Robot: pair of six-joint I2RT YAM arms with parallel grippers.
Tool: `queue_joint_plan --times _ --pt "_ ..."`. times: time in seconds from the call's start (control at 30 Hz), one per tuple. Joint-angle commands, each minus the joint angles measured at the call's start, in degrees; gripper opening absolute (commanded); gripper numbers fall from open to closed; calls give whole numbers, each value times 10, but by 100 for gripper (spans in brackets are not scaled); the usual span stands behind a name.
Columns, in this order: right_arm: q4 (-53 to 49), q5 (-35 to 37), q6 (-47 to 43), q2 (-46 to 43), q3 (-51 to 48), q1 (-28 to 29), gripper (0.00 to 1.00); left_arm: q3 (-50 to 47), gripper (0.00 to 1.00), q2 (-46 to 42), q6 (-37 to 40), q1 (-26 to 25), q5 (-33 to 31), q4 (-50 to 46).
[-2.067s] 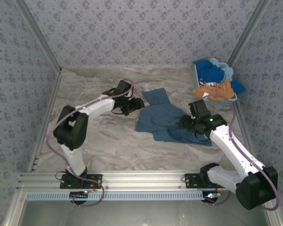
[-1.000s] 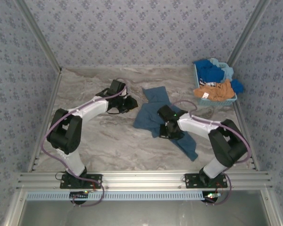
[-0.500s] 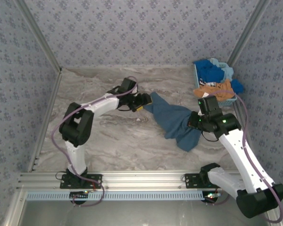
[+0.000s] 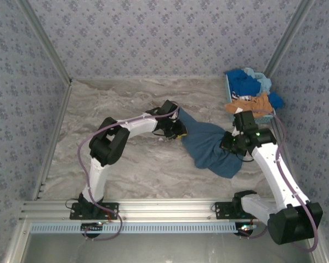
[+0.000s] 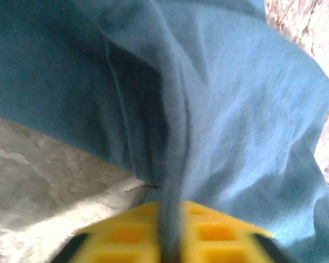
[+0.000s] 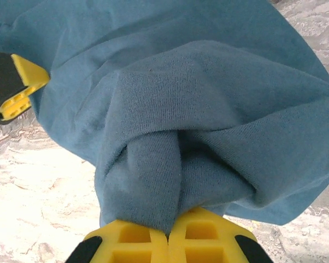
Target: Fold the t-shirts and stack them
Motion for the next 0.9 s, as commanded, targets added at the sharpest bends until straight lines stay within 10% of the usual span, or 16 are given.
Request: queue_joint_plan --times 0.0,0.53,0.87 --pt "11 -10 -17 15 39 -11 0 8 0 -64 4 24 -72 -21" --pt "203 -157 34 172 380 -42 0 206 0 -263 86 204 -97 -151" --pt "269 -194 61 175 334 -40 2 286 0 -296 148 223 -115 -251"
